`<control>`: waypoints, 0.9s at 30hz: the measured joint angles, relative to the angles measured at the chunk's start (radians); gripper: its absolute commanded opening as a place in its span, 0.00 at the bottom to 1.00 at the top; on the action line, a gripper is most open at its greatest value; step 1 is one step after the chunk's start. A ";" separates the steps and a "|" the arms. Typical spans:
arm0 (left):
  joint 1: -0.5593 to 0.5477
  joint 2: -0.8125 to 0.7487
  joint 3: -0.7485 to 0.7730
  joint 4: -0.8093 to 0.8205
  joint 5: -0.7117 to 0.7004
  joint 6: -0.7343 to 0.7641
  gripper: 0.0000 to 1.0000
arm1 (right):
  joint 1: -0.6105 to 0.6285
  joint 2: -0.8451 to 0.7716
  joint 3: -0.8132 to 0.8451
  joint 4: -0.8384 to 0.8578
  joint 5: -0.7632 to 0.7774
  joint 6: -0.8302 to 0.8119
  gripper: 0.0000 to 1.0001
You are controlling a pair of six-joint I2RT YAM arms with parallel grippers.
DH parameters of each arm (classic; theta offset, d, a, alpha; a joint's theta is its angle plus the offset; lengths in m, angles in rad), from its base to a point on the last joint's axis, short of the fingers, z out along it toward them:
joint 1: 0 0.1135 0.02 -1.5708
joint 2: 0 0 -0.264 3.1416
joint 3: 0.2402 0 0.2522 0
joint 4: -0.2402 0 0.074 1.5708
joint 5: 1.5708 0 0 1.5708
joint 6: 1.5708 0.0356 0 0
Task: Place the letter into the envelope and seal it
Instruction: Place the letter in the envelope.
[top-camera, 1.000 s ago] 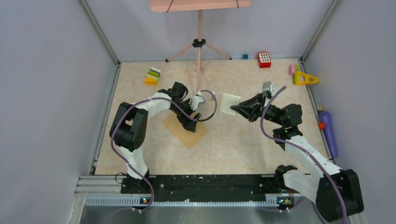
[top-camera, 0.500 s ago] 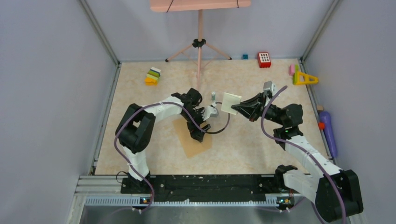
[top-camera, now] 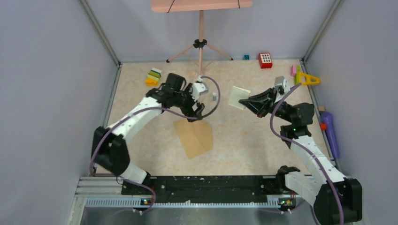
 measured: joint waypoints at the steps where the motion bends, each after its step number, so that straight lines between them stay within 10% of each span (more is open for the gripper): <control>1: 0.025 -0.053 -0.014 0.010 -0.003 -0.018 0.98 | -0.001 -0.002 0.008 -0.003 -0.002 0.001 0.00; 7: 0.165 -0.225 -0.112 -0.027 -0.077 -0.112 0.98 | 0.005 -0.002 0.025 -0.010 -0.017 0.004 0.00; 27: 0.298 0.162 -0.146 -0.144 -0.068 -0.263 0.98 | 0.051 0.048 0.025 -0.087 -0.039 -0.071 0.00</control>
